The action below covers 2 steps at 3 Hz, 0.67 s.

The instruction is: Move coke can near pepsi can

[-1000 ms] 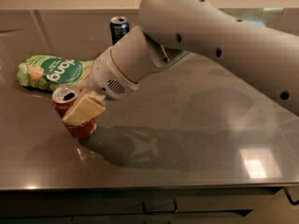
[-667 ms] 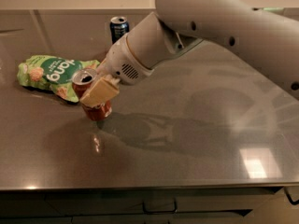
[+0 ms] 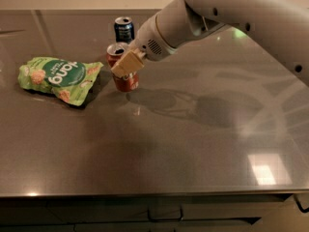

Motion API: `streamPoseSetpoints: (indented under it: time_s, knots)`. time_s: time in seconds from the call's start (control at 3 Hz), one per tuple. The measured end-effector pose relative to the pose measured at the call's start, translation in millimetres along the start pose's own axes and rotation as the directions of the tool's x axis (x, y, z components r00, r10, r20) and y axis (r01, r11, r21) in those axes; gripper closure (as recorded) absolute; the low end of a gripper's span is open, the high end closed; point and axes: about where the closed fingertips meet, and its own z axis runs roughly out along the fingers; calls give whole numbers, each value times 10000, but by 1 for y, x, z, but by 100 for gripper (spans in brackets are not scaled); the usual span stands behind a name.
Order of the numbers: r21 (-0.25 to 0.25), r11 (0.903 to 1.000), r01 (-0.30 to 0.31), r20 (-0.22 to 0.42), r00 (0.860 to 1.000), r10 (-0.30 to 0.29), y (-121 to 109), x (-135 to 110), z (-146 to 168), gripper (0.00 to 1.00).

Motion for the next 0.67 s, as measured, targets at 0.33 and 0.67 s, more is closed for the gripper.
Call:
streamPoseSetpoints:
  time_s: [0.33,0.67]
  knots:
    - [862,9950,-509,242,9985,490,-53,5,-5,100]
    - [1546,9844,-838,458,9959,776,-92,7,-15,100]
